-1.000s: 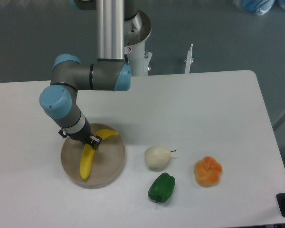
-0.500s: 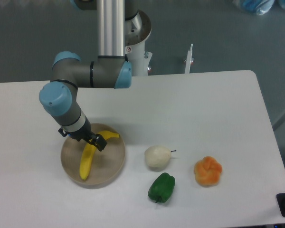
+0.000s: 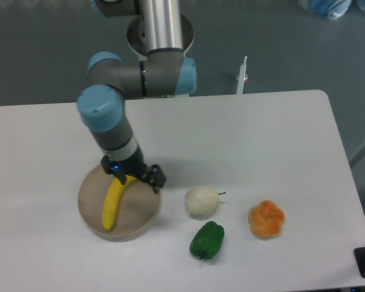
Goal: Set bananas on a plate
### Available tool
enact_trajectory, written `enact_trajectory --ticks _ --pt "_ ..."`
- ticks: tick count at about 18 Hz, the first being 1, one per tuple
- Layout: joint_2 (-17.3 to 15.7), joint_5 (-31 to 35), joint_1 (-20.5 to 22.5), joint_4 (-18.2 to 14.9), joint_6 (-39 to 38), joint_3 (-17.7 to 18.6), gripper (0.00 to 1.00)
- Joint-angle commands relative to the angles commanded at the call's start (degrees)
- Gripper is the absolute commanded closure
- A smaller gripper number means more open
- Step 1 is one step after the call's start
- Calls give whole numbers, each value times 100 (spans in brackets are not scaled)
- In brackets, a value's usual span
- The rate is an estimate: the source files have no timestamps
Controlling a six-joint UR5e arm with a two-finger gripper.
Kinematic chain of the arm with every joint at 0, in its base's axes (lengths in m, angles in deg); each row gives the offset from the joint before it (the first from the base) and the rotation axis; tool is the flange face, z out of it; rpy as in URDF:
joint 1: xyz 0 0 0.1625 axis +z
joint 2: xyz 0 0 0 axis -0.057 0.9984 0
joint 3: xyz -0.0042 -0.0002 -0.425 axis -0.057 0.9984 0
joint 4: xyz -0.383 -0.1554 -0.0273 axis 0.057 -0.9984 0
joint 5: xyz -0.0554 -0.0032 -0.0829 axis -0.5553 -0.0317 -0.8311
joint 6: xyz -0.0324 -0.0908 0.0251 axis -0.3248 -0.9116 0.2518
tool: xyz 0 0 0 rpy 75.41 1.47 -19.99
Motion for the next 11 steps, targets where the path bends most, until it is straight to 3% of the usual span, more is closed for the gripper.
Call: enact_trajectory --ticks 6,11 --pt "9 9 782 9 967 -158 0" --pt "-105 -35 1274 -26 2302 -228 0"
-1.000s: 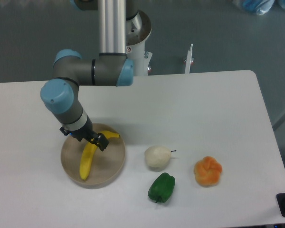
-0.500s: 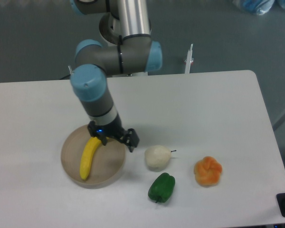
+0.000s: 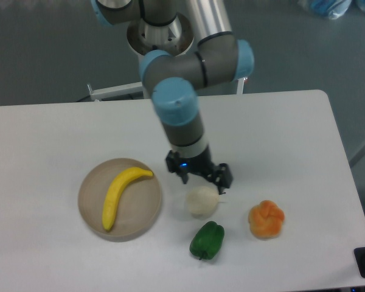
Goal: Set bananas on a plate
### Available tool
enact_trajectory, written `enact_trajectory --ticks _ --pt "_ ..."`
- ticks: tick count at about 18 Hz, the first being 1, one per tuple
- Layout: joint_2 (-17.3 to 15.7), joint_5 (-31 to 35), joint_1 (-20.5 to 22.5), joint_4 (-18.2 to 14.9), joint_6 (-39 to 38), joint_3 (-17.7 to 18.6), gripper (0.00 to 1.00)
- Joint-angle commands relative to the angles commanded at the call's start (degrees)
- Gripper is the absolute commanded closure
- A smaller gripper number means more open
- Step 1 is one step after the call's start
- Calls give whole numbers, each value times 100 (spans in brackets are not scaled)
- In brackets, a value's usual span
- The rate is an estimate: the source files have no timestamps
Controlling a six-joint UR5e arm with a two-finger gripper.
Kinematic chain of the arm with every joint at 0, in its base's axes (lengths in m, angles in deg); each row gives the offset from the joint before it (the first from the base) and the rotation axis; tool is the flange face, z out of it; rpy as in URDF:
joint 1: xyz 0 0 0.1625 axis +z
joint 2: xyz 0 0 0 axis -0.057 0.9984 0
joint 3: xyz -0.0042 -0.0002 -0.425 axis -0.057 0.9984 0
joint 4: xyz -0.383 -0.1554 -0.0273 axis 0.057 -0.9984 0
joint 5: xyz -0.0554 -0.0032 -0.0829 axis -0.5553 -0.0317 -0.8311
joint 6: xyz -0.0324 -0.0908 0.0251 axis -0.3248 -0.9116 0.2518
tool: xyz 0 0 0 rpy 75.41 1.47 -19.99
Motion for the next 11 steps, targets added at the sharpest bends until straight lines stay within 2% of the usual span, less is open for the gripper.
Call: enact_trajectory --ticks 5,9,11 --pt "-97 -18 352 0 907 -18 0" --pt "-88 35 362 17 1496 -44 0" --pt "-88 35 361 26 1515 -44 0"
